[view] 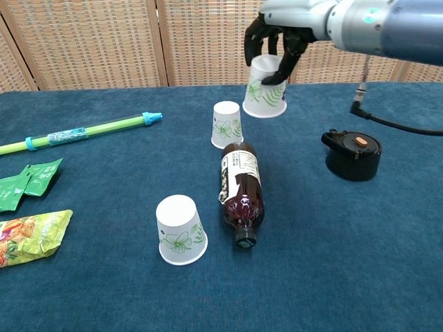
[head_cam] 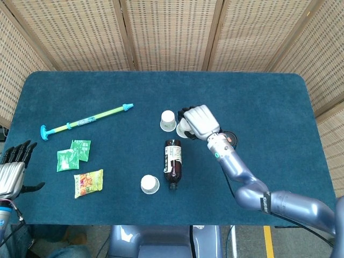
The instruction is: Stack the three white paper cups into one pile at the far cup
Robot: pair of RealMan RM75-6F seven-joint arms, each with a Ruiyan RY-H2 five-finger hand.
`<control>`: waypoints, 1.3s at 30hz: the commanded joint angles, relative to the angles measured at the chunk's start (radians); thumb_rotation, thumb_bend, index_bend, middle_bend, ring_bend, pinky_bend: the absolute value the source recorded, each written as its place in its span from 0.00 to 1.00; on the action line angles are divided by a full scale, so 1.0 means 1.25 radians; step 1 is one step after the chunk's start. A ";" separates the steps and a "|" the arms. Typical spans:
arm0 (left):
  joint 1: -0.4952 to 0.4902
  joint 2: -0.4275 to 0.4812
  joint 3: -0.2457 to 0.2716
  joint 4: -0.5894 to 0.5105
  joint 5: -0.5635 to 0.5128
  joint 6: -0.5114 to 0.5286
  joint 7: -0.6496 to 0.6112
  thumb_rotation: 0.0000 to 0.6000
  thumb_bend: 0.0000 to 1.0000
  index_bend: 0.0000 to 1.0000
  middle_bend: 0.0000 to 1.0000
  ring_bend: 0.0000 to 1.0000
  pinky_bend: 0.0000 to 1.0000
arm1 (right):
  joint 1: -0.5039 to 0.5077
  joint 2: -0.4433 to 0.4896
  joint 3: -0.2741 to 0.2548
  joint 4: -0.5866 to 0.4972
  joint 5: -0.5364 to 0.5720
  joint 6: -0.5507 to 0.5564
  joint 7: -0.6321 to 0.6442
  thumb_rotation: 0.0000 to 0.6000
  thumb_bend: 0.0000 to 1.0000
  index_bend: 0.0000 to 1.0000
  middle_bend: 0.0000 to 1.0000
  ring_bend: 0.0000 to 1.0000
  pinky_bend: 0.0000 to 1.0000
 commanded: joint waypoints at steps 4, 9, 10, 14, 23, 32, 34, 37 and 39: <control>-0.008 -0.006 -0.006 0.008 -0.014 -0.007 0.001 1.00 0.00 0.00 0.00 0.00 0.00 | 0.120 -0.092 0.014 0.152 0.111 -0.068 -0.043 1.00 0.50 0.44 0.50 0.47 0.54; -0.012 -0.003 -0.011 0.014 -0.029 -0.012 -0.008 1.00 0.00 0.00 0.00 0.00 0.00 | 0.185 -0.150 0.004 0.250 0.163 -0.092 -0.049 1.00 0.50 0.45 0.50 0.47 0.54; -0.012 -0.002 -0.011 0.015 -0.031 -0.013 -0.011 1.00 0.00 0.00 0.00 0.00 0.00 | 0.194 -0.156 0.002 0.262 0.167 -0.092 -0.050 1.00 0.50 0.45 0.50 0.47 0.54; -0.012 0.002 -0.012 0.017 -0.037 -0.016 -0.019 1.00 0.00 0.00 0.00 0.00 0.00 | 0.216 -0.171 0.001 0.292 0.183 -0.091 -0.047 1.00 0.50 0.45 0.50 0.47 0.54; -0.012 0.009 -0.012 0.018 -0.043 -0.015 -0.034 1.00 0.00 0.00 0.00 0.00 0.00 | 0.256 -0.197 -0.015 0.348 0.233 -0.092 -0.054 1.00 0.51 0.44 0.50 0.47 0.54; -0.014 0.013 -0.012 0.020 -0.047 -0.015 -0.042 1.00 0.00 0.00 0.00 0.00 0.00 | 0.282 -0.156 -0.049 0.329 0.339 -0.151 -0.095 1.00 0.05 0.06 0.08 0.07 0.12; -0.014 0.013 -0.012 0.020 -0.048 -0.016 -0.043 1.00 0.00 0.00 0.00 0.00 0.00 | 0.288 -0.131 -0.059 0.301 0.365 -0.153 -0.101 1.00 0.00 0.00 0.00 0.00 0.02; -0.014 0.013 -0.011 0.019 -0.046 -0.015 -0.043 1.00 0.00 0.00 0.00 0.00 0.00 | 0.287 -0.112 -0.064 0.276 0.366 -0.134 -0.097 1.00 0.00 0.00 0.00 0.00 0.00; -0.013 0.014 -0.009 0.018 -0.043 -0.012 -0.043 1.00 0.00 0.00 0.00 0.00 0.00 | 0.282 -0.097 -0.066 0.254 0.350 -0.114 -0.089 1.00 0.00 0.00 0.00 0.00 0.00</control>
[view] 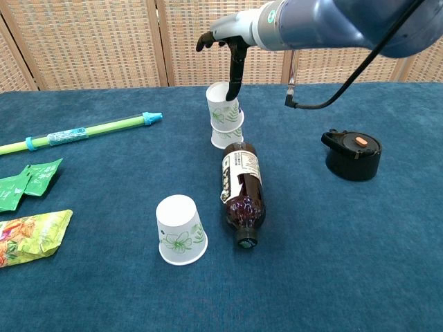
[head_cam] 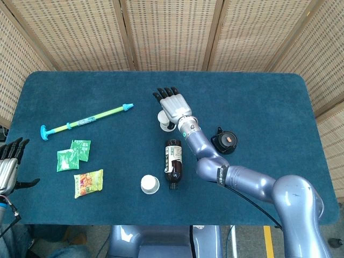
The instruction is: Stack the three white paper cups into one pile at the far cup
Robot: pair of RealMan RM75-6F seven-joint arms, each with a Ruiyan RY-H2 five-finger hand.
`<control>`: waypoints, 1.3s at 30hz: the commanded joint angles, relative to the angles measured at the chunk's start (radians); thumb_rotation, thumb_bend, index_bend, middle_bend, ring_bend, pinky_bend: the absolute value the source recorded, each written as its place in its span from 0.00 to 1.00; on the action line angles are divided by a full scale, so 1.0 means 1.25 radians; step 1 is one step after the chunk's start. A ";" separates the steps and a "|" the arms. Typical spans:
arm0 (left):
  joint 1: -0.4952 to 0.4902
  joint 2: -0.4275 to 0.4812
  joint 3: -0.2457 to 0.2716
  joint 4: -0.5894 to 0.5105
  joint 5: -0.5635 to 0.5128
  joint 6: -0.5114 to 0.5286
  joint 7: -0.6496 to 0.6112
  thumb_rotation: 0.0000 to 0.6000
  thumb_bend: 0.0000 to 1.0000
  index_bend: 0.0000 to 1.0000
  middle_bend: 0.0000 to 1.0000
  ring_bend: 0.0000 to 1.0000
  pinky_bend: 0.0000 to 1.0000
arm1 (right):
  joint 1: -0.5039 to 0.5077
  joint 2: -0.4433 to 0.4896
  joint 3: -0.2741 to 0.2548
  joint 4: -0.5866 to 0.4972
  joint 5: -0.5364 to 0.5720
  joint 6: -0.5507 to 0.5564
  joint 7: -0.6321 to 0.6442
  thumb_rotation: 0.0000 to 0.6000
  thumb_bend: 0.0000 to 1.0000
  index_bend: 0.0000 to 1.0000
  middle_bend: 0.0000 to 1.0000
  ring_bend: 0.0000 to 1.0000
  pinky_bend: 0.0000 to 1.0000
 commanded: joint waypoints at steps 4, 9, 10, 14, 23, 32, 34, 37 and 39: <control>0.003 -0.001 0.005 -0.004 0.010 0.008 0.003 1.00 0.00 0.00 0.00 0.00 0.00 | -0.027 0.078 -0.015 -0.090 -0.050 0.068 0.019 1.00 0.00 0.00 0.00 0.00 0.00; 0.006 -0.002 0.010 -0.008 0.021 0.018 0.007 1.00 0.00 0.00 0.00 0.00 0.00 | -0.086 0.149 -0.040 -0.162 -0.107 0.121 0.049 1.00 0.00 0.00 0.00 0.00 0.00; 0.007 -0.002 0.011 -0.009 0.023 0.019 0.008 1.00 0.00 0.00 0.00 0.00 0.00 | -0.101 0.162 -0.045 -0.173 -0.122 0.129 0.060 1.00 0.00 0.00 0.00 0.00 0.00; 0.006 -0.007 0.018 -0.010 0.035 0.021 0.018 1.00 0.00 0.00 0.00 0.00 0.00 | -0.194 0.223 -0.087 -0.215 -0.252 0.181 0.132 1.00 0.00 0.00 0.00 0.00 0.00; 0.009 -0.026 0.036 -0.010 0.079 0.037 0.043 1.00 0.00 0.00 0.00 0.00 0.00 | -0.417 0.319 -0.225 -0.203 -0.626 0.375 0.359 1.00 0.00 0.00 0.00 0.00 0.00; 0.003 -0.051 0.049 0.011 0.140 0.044 0.041 1.00 0.00 0.00 0.00 0.00 0.00 | -0.590 0.360 -0.306 -0.215 -0.746 0.525 0.471 1.00 0.00 0.00 0.00 0.00 0.00; -0.005 -0.057 0.050 0.021 0.155 0.036 0.033 1.00 0.00 0.00 0.00 0.00 0.00 | -0.627 0.377 -0.318 -0.259 -0.748 0.552 0.458 1.00 0.00 0.00 0.00 0.00 0.00; -0.021 -0.064 0.050 0.034 0.173 0.019 0.025 1.00 0.00 0.00 0.00 0.00 0.00 | -0.670 0.390 -0.329 -0.314 -0.750 0.592 0.421 1.00 0.00 0.00 0.00 0.00 0.00; -0.045 -0.068 0.047 0.040 0.197 -0.006 0.023 1.00 0.00 0.00 0.00 0.00 0.00 | -0.717 0.395 -0.339 -0.371 -0.754 0.639 0.385 1.00 0.00 0.00 0.00 0.00 0.00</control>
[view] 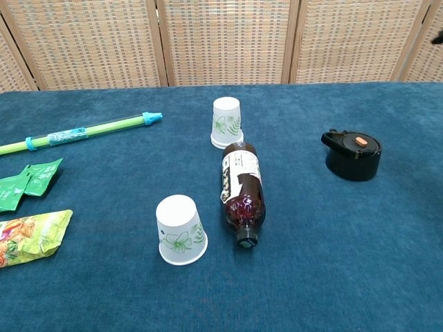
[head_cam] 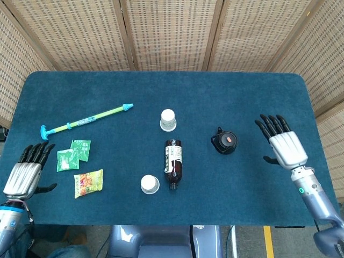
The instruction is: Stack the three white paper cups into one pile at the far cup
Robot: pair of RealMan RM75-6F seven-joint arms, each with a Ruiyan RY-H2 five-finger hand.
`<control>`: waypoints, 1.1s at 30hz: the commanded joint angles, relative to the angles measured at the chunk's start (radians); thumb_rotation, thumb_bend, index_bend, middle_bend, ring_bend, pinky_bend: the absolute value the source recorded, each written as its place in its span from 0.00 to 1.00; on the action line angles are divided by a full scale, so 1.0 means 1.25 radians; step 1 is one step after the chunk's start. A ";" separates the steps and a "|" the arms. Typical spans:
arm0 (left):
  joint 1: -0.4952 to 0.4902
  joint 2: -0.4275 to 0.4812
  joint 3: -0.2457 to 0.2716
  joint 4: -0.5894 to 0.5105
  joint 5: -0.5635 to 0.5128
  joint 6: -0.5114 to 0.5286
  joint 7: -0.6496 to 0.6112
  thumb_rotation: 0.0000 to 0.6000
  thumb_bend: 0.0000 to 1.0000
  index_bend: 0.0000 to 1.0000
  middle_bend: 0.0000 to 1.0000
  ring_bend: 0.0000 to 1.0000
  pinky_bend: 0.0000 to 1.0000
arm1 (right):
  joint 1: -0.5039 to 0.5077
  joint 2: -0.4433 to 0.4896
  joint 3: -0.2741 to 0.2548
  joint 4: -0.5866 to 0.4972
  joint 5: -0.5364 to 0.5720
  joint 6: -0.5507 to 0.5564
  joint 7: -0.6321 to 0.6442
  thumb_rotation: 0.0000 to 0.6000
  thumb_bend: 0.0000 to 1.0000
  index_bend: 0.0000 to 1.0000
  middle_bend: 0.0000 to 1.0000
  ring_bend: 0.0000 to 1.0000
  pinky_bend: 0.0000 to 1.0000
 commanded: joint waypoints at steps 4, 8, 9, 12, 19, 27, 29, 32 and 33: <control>-0.113 -0.028 -0.014 0.017 0.110 -0.096 0.034 1.00 0.00 0.00 0.00 0.00 0.00 | -0.156 0.013 -0.045 -0.165 -0.021 0.146 -0.092 1.00 0.00 0.00 0.00 0.00 0.00; -0.201 -0.066 -0.018 0.045 0.212 -0.156 0.024 1.00 0.00 0.00 0.00 0.00 0.00 | -0.193 -0.001 -0.042 -0.167 -0.040 0.177 -0.124 1.00 0.00 0.00 0.00 0.00 0.00; -0.227 -0.079 -0.019 0.058 0.242 -0.169 0.008 1.00 0.00 0.00 0.00 0.00 0.00 | -0.202 -0.004 -0.038 -0.163 -0.041 0.182 -0.126 1.00 0.00 0.00 0.00 0.00 0.00; -0.291 -0.114 -0.018 0.088 0.300 -0.203 -0.052 1.00 0.00 0.05 0.00 0.00 0.01 | -0.218 -0.010 -0.023 -0.149 -0.040 0.187 -0.106 1.00 0.00 0.00 0.00 0.00 0.00; -0.396 -0.160 -0.006 0.135 0.339 -0.292 -0.149 1.00 0.00 0.16 0.02 0.06 0.07 | -0.235 -0.003 0.005 -0.139 -0.025 0.172 -0.097 1.00 0.00 0.00 0.00 0.00 0.00; -0.453 -0.222 0.001 0.193 0.336 -0.342 -0.157 1.00 0.00 0.21 0.06 0.11 0.18 | -0.247 0.000 0.034 -0.129 -0.019 0.160 -0.081 1.00 0.00 0.00 0.00 0.00 0.00; -0.466 -0.235 0.002 0.209 0.336 -0.352 -0.156 1.00 0.00 0.23 0.08 0.13 0.24 | -0.250 0.000 0.040 -0.128 -0.015 0.159 -0.081 1.00 0.00 0.00 0.00 0.00 0.00; -0.483 -0.248 0.007 0.224 0.337 -0.361 -0.157 1.00 0.00 0.27 0.12 0.18 0.27 | -0.255 0.000 0.048 -0.128 -0.013 0.156 -0.081 1.00 0.00 0.00 0.00 0.00 0.00; -0.487 -0.250 0.008 0.226 0.338 -0.361 -0.158 1.00 0.00 0.28 0.14 0.19 0.27 | -0.256 0.000 0.050 -0.129 -0.014 0.156 -0.081 1.00 0.00 0.00 0.00 0.00 0.00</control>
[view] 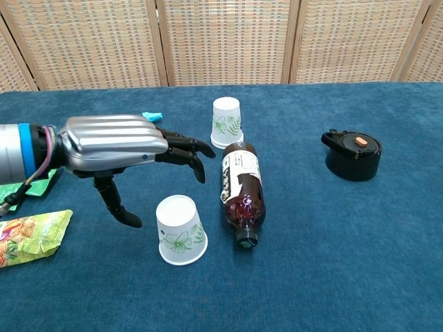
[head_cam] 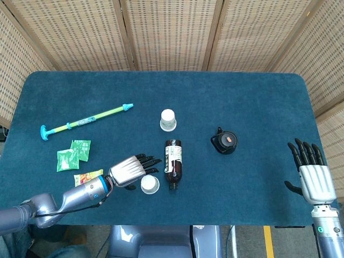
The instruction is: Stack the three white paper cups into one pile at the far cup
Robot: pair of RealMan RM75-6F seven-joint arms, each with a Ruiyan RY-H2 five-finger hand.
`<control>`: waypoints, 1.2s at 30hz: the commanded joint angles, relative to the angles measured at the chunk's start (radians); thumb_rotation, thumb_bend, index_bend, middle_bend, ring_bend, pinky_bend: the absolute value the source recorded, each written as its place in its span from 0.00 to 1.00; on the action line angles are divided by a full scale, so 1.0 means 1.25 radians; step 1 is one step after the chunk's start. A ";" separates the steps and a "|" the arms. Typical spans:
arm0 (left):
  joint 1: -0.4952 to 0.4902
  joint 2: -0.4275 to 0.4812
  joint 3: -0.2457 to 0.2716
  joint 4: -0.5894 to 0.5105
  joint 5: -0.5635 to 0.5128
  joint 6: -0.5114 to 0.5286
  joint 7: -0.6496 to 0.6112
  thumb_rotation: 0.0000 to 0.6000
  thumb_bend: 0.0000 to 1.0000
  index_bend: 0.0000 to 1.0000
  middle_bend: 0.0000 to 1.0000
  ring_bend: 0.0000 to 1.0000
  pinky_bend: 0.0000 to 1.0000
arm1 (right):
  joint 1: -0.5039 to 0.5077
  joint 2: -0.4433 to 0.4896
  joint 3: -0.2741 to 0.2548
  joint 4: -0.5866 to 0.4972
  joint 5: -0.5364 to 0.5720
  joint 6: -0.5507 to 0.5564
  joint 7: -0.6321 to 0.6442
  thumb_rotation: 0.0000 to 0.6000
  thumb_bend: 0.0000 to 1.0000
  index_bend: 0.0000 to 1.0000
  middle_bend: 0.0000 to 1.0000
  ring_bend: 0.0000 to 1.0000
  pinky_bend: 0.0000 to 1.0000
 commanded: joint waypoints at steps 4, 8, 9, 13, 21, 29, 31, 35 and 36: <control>-0.021 -0.018 0.012 0.016 0.006 0.000 -0.012 1.00 0.00 0.30 0.16 0.21 0.29 | -0.007 0.001 0.008 -0.003 -0.007 -0.001 -0.001 1.00 0.00 0.00 0.00 0.00 0.00; -0.032 -0.039 0.022 0.036 0.006 0.000 -0.014 1.00 0.00 0.35 0.20 0.25 0.32 | -0.014 0.002 0.013 -0.006 -0.016 0.000 -0.002 1.00 0.00 0.00 0.00 0.00 0.00; -0.033 -0.049 0.027 0.041 0.006 0.002 -0.016 1.00 0.00 0.38 0.24 0.28 0.33 | -0.017 0.002 0.016 -0.007 -0.018 0.001 -0.001 1.00 0.00 0.00 0.00 0.00 0.00; -0.032 -0.075 0.031 0.061 0.002 0.022 -0.003 1.00 0.01 0.51 0.36 0.38 0.38 | -0.024 0.003 0.023 -0.009 -0.019 -0.001 0.000 1.00 0.00 0.00 0.00 0.00 0.00; -0.034 -0.097 0.016 0.071 -0.030 0.048 0.002 1.00 0.09 0.57 0.42 0.43 0.41 | -0.035 0.006 0.034 -0.013 -0.033 -0.001 0.003 1.00 0.00 0.00 0.00 0.00 0.00; -0.092 -0.055 -0.151 0.046 -0.206 -0.004 0.059 1.00 0.08 0.56 0.42 0.43 0.41 | -0.042 0.012 0.041 -0.019 -0.051 -0.006 0.013 1.00 0.00 0.00 0.00 0.00 0.00; -0.108 -0.049 -0.186 0.048 -0.259 -0.028 0.084 1.00 0.08 0.56 0.42 0.43 0.41 | -0.041 0.011 0.043 -0.016 -0.053 -0.009 0.018 1.00 0.00 0.00 0.00 0.00 0.00; -0.171 -0.058 -0.280 0.101 -0.416 -0.089 0.151 1.00 0.08 0.56 0.42 0.43 0.41 | -0.043 0.012 0.052 -0.009 -0.044 -0.020 0.025 1.00 0.00 0.00 0.00 0.00 0.00; -0.191 -0.066 -0.301 0.126 -0.459 -0.102 0.167 1.00 0.08 0.56 0.42 0.43 0.41 | -0.043 0.011 0.055 -0.006 -0.041 -0.023 0.027 1.00 0.00 0.00 0.00 0.00 0.00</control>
